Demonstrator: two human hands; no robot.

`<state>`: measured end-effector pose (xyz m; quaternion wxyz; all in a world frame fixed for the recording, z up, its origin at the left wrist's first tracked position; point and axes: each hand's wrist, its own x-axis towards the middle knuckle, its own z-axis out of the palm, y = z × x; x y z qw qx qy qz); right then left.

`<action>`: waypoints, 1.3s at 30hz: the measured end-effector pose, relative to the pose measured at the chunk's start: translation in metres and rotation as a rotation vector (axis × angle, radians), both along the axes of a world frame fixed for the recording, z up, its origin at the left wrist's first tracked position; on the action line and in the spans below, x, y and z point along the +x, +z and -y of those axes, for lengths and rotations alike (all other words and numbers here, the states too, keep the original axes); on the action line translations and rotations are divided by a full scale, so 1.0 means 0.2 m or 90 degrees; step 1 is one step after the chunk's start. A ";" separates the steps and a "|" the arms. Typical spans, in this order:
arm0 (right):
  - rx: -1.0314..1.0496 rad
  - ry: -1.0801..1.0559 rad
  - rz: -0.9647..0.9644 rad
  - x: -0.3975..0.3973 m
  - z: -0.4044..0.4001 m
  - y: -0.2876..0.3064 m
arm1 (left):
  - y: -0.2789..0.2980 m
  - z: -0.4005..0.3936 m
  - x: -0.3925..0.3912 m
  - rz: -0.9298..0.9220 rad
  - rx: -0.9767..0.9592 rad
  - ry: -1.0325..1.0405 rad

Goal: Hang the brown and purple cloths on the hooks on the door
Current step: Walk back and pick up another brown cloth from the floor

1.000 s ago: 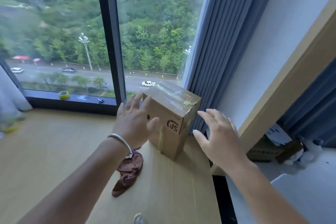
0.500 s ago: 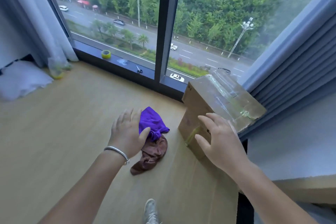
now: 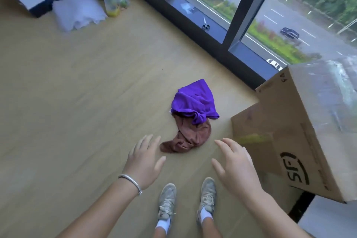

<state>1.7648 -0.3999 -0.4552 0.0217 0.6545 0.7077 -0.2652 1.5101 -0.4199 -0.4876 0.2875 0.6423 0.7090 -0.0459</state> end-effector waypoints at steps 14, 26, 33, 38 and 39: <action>-0.118 0.131 0.000 0.07 -0.17 -1.78 | -1.73 -0.06 0.22 0.072 -0.088 0.070; 0.001 0.345 0.037 -0.03 -0.60 -2.95 | -2.88 -0.59 0.15 0.026 -0.133 -0.181; 0.092 0.337 0.055 -0.11 -1.00 -3.25 | -3.15 -0.95 0.13 0.107 -0.006 -0.030; 0.103 0.278 0.157 -0.08 -1.08 -3.26 | -3.17 -1.05 0.20 0.233 -0.097 0.108; 0.083 0.254 0.160 -0.06 -1.09 -3.26 | -3.17 -1.05 0.23 0.259 -0.115 0.125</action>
